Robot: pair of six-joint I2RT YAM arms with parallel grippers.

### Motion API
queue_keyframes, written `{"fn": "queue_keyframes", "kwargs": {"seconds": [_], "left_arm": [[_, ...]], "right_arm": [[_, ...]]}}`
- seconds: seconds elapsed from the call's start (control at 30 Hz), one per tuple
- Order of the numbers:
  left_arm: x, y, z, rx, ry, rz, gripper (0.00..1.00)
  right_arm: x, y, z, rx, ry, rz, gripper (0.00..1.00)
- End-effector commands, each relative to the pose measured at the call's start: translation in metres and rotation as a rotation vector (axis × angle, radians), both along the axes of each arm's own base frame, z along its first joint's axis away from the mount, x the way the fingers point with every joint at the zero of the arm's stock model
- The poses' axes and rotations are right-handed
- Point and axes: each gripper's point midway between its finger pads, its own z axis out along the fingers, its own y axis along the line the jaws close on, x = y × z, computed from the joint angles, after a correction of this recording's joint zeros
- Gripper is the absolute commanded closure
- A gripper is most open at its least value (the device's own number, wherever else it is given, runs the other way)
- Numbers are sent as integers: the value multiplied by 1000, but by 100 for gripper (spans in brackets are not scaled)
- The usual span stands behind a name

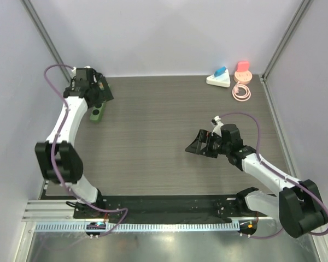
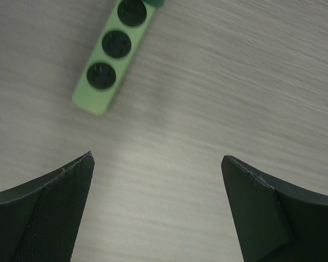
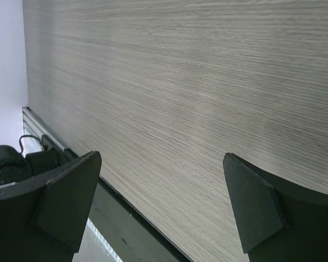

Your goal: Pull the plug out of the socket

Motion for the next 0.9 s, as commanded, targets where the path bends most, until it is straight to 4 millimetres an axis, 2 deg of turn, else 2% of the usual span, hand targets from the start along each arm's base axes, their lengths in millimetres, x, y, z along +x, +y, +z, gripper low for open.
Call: {"fn": "queue_keyframes", "kwargs": {"seconds": [0.0, 0.07, 0.1, 0.13, 0.17, 0.2, 0.23, 0.27, 0.3, 0.33, 0.37, 0.43, 0.47, 0.53, 0.57, 0.63, 0.67, 0.73, 0.77, 0.87], "left_arm": [[37, 20, -25, 145, 67, -95, 0], [66, 20, -20, 182, 6, -144, 0], [77, 20, -37, 192, 27, -161, 0], [85, 21, -39, 204, 14, -168, 0], [99, 22, -30, 225, -16, -185, 0], [108, 23, -45, 232, 8, -194, 0], [115, 23, -46, 239, 5, -204, 0], [125, 23, -37, 253, -21, -209, 0], [130, 24, -36, 275, -26, -229, 0], [135, 26, -50, 289, 3, -237, 1], [143, 28, -40, 303, -17, -235, 0], [148, 29, -61, 310, 35, -262, 0], [153, 29, -58, 319, 27, -264, 0], [156, 32, -71, 344, 61, -284, 0], [157, 50, -69, 347, 63, -253, 0], [162, 55, -68, 343, 50, -235, 0], [164, 58, -67, 343, 37, -226, 0], [168, 64, -63, 338, 13, -212, 0], [171, 65, -65, 334, 9, -213, 0], [178, 63, -66, 278, -21, -219, 0]], "right_arm": [[14, 24, 37, 97, -123, 117, 0], [17, 28, 40, 101, -130, 133, 0], [20, 29, 41, 104, -136, 142, 0], [21, 31, 42, 105, -134, 146, 0], [24, 32, 42, 105, -138, 147, 1], [25, 34, 41, 107, -132, 153, 0], [27, 35, 42, 108, -134, 155, 0], [29, 36, 42, 107, -137, 155, 0], [30, 39, 41, 106, -136, 160, 0], [33, 40, 35, 96, -123, 154, 0], [36, 42, 33, 94, -123, 156, 0], [41, 45, 23, 87, -102, 151, 0], [45, 48, 24, 93, -113, 148, 0], [50, 54, 23, 106, -108, 148, 0], [54, 57, 18, 109, -103, 148, 0], [58, 68, 19, 117, -102, 160, 0], [60, 74, 12, 113, -91, 164, 0], [62, 89, 16, 120, -98, 196, 0], [64, 95, 6, 112, -75, 206, 0], [69, 117, 10, 123, -87, 236, 1]]}}
